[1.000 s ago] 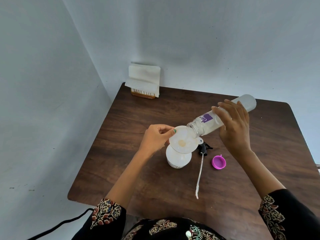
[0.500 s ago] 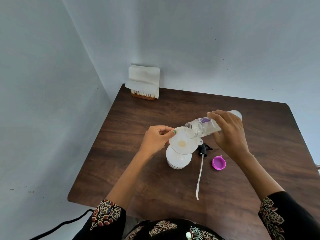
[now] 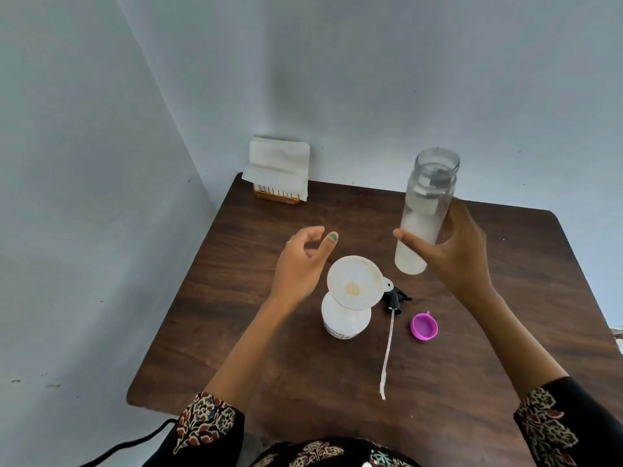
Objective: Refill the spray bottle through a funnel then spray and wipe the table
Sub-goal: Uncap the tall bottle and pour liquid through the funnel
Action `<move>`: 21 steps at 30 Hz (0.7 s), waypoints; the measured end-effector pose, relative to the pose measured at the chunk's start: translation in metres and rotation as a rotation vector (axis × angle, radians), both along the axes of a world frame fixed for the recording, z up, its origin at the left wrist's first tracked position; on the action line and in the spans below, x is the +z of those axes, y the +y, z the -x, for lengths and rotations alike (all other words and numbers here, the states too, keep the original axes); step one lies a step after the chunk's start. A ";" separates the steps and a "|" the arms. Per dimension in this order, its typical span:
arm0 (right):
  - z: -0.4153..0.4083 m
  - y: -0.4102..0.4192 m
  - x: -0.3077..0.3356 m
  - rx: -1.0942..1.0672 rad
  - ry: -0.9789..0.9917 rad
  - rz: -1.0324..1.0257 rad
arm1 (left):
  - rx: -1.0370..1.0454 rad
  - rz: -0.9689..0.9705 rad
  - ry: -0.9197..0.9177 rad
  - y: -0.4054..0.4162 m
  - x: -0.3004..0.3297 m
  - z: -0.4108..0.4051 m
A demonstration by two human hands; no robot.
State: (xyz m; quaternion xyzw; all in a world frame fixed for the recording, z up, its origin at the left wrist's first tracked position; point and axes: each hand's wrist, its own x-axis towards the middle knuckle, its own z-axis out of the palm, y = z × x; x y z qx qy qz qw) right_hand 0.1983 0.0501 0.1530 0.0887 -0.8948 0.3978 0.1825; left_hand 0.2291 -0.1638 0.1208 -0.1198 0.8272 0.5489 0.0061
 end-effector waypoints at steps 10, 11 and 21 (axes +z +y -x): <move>0.006 -0.043 0.048 0.099 -0.017 0.246 | -0.401 -0.046 0.223 0.029 0.055 0.029; 0.006 -0.046 0.050 0.108 -0.027 0.261 | -0.395 -0.041 0.250 0.034 0.057 0.032; 0.020 -0.014 0.042 0.095 -0.366 0.334 | -0.320 -0.056 0.283 0.031 0.047 0.049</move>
